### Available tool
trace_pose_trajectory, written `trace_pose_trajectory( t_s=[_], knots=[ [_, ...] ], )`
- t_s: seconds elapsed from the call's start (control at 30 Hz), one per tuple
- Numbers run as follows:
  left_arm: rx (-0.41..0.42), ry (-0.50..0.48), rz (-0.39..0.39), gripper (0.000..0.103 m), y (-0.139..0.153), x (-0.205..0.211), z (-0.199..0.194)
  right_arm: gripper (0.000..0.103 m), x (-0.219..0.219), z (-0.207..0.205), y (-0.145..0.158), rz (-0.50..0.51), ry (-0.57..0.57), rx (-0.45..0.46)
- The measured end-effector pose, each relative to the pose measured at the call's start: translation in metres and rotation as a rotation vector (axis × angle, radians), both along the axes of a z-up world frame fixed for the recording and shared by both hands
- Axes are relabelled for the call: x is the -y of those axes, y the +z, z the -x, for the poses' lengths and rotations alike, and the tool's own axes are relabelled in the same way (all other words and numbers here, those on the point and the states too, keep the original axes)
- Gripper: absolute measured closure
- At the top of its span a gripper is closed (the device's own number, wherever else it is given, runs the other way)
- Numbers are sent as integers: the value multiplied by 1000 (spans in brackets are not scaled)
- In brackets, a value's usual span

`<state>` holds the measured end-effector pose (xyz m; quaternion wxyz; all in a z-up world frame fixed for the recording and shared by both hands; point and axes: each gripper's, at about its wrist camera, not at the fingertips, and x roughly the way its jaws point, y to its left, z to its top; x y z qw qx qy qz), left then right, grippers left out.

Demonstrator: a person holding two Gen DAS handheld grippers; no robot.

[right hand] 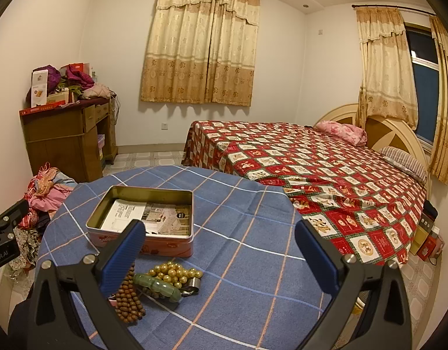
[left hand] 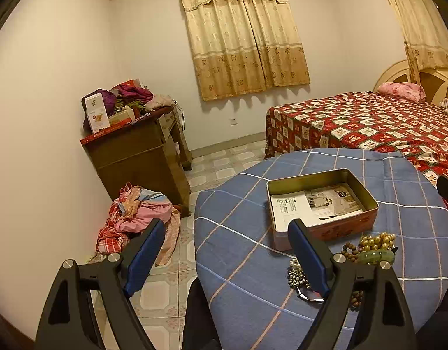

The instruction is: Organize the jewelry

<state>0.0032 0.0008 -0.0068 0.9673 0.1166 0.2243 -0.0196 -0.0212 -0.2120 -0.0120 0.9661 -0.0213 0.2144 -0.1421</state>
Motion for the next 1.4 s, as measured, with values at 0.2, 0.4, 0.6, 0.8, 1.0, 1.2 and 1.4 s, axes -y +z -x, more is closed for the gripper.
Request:
trace_pose_trajectory(
  t_s=[0.2,0.4,0.6,0.8,1.0,1.2,1.4],
  knots=[
    [4,0,1,17,0,-2,0,0,1,1,1,-1,1,2],
    [7,2,0,17,1,-1,-1,0,0,0,0,-1,1,1],
    [9,4,1,17,2,-1,-1,0,2,1,-2,1,-1,3],
    [9,4,-2,17,2,-1,0,0,2,1,-1,2,0,4],
    [6,5,-1,17,3,-3,-1,0,0,0,-1,-2,0,3],
    [7,4,-3,17,3,-3,-1,0,5,2,2,-2,-1,4],
    [5,10,-3,17,2,-4,-2,0,5,2,1,-2,-1,4]
  ],
)
